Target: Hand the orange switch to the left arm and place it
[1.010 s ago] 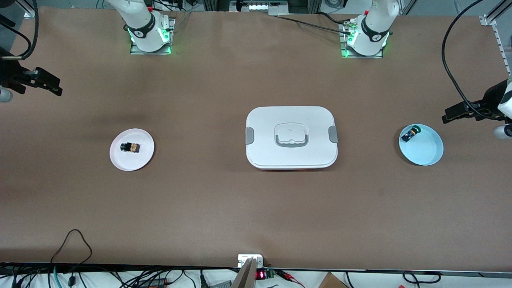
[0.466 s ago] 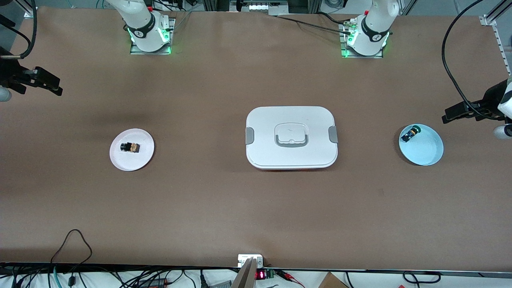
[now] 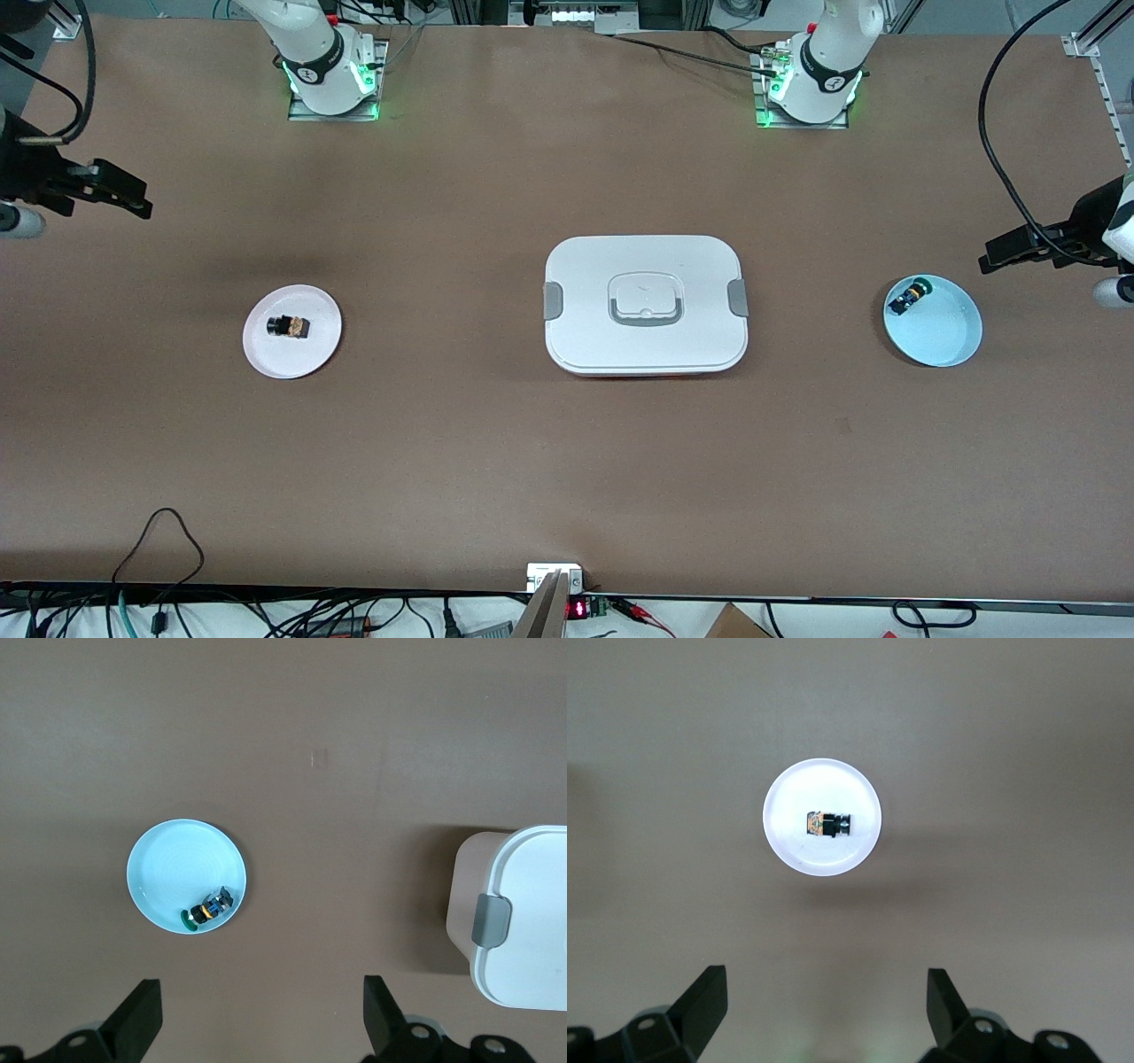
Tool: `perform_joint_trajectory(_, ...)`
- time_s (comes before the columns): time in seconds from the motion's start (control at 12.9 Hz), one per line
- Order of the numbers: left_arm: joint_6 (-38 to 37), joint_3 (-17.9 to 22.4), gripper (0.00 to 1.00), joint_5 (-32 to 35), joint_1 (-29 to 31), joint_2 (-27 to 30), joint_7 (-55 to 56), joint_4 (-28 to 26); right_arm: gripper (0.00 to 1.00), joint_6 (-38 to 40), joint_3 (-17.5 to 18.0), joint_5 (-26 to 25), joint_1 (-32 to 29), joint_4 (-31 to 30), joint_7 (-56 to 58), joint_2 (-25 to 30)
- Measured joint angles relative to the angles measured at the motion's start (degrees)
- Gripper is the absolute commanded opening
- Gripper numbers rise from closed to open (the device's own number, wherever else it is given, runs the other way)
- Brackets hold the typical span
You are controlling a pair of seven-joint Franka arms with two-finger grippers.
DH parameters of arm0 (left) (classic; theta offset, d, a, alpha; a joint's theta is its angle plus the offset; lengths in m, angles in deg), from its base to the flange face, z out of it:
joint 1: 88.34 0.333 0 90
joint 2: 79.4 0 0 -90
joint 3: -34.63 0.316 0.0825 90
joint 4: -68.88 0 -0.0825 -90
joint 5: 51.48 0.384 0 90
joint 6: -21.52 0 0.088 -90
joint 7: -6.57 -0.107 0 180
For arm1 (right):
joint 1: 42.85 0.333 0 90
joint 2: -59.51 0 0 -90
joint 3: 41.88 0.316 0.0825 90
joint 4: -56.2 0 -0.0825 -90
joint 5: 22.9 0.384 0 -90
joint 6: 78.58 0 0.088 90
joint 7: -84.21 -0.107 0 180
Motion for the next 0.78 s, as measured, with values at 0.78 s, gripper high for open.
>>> perform_joint_trajectory(0.78,0.00,0.02,1.00,0.00,0.00,-0.06,0.00,-0.12,1.00,-19.09,0.05,0.50,-0.20,-8.17,-0.42,-12.48)
